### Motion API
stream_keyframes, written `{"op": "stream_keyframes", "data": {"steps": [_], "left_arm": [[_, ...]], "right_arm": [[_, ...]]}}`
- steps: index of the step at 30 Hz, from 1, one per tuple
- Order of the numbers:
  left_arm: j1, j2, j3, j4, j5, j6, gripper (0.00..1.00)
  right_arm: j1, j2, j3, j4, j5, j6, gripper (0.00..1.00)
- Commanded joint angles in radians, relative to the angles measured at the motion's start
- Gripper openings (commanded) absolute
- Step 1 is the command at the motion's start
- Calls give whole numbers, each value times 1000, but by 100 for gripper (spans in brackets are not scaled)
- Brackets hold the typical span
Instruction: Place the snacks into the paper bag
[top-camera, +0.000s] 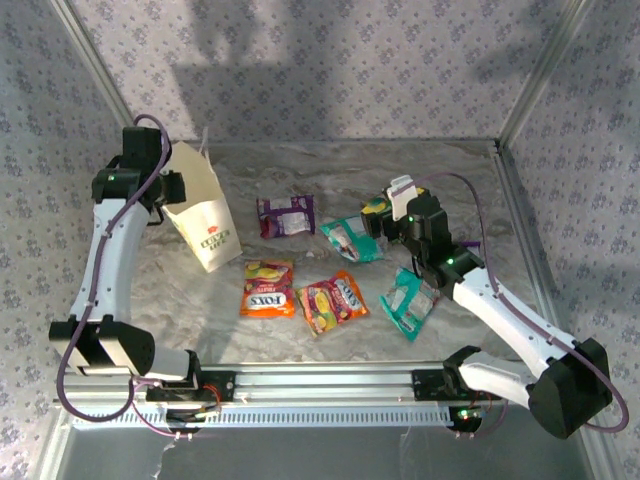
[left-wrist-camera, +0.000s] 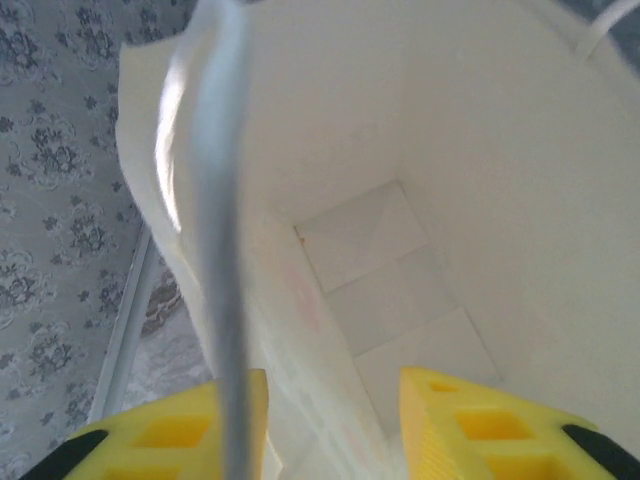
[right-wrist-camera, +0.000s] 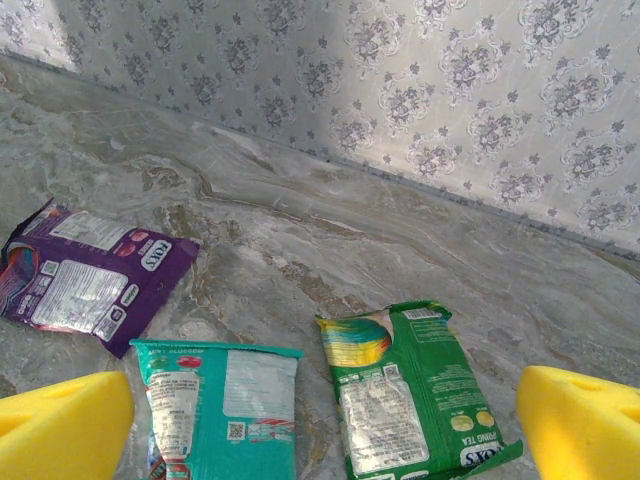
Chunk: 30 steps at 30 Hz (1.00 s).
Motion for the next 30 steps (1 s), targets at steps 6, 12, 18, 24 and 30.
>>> {"op": "stream_keyframes", "data": {"steps": [6, 12, 18, 24, 30], "left_arm": [[6, -70, 52, -120, -50, -45, 48], [7, -72, 71, -168, -90, -104, 55], [7, -37, 73, -157, -65, -161, 56], [11, 3, 83, -146, -54, -219, 56], [17, 39, 65, -140, -30, -229, 51]], "right_arm": [[9, 30, 45, 0, 10, -15, 100], [9, 41, 32, 17, 4, -20, 100], [8, 51, 24, 21, 8, -30, 100], [6, 48, 24, 19, 8, -28, 100], [5, 46, 29, 17, 4, -31, 100]]}}
